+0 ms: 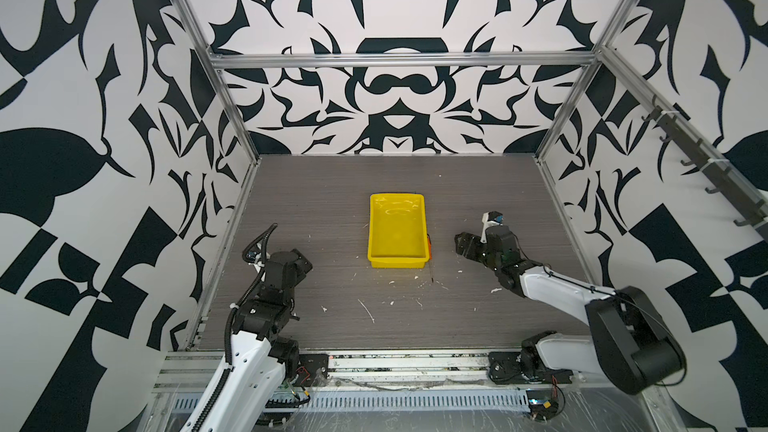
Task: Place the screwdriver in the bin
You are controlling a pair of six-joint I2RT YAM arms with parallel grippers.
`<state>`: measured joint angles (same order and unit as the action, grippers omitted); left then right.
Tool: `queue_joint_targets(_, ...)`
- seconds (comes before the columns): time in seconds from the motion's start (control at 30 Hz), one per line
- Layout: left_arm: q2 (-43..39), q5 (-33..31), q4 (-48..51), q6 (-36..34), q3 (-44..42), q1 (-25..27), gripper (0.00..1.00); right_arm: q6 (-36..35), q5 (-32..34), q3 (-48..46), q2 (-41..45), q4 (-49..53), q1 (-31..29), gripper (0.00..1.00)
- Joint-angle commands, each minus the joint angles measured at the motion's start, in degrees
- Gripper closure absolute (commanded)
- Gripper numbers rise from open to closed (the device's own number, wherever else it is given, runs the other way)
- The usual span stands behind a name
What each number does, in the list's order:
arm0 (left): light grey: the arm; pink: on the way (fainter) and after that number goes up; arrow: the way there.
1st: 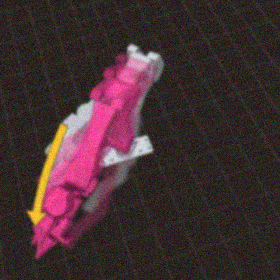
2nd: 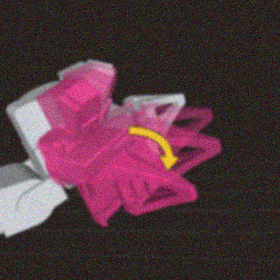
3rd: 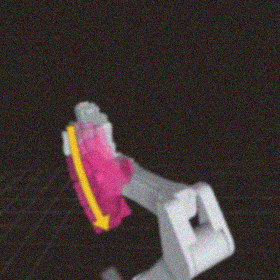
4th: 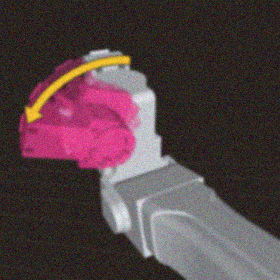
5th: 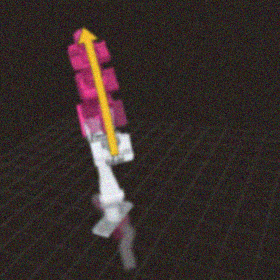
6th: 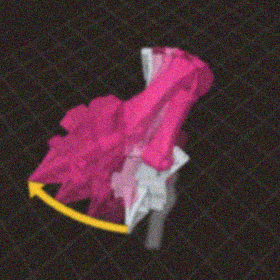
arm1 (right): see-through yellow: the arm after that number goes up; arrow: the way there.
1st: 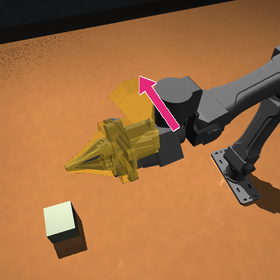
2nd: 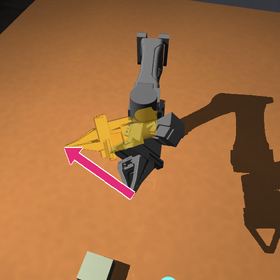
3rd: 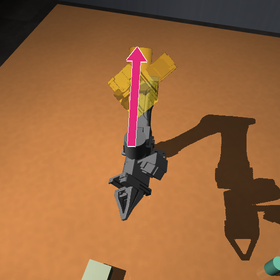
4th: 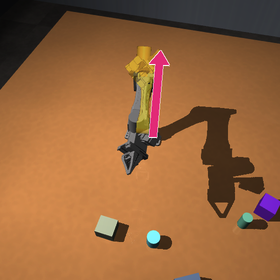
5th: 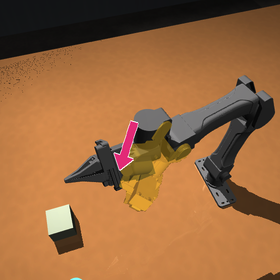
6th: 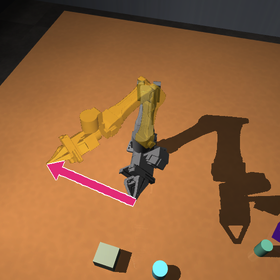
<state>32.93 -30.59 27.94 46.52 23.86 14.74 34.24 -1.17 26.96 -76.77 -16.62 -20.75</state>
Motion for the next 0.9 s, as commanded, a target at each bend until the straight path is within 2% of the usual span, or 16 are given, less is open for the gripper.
queue_joint_targets(0.0, 2.93, 0.48, -0.08, 0.65, 1.05, -0.15, 0.00, -1.70, -4.32, 4.07, -1.40, -2.32, -3.11, 0.14)
queue_joint_targets(0.13, 7.41, 1.36, -0.19, 0.32, 2.72, -0.07, 0.00, -3.40, -3.36, 5.85, -3.24, -1.22, -6.04, 0.15)
queue_joint_targets(0.23, 9.96, 1.60, -0.09, 0.15, 3.66, -0.15, 0.00, -4.74, -6.93, 8.10, -6.68, -0.38, -6.14, 0.17)
queue_joint_targets(0.33, 11.48, 1.87, -0.58, -0.14, 4.01, -0.09, 0.00, -5.90, -8.90, 11.45, -10.65, 2.38, -6.90, 0.25)
queue_joint_targets(0.43, 12.30, 2.74, -1.94, -0.86, 4.00, -0.09, 0.00, -6.45, -4.94, 13.32, -12.15, 6.19, -7.54, 0.29)
queue_joint_targets(0.5, 12.98, 2.90, -1.88, -1.08, 4.25, -0.15, 0.00, -6.86, -1.49, 15.50, -13.55, 10.89, -7.51, 0.39)
queue_joint_targets(0.6, 13.40, 2.86, -1.21, -1.08, 4.70, -0.15, 0.00, -7.53, -2.58, 18.74, -15.93, 13.80, -7.83, 0.47)
queue_joint_targets(0.87, 9.48, 1.86, -1.12, -0.30, 3.07, -0.12, 0.00, -8.21, -0.44, 21.06, -18.98, 14.52, -11.37, 0.46)
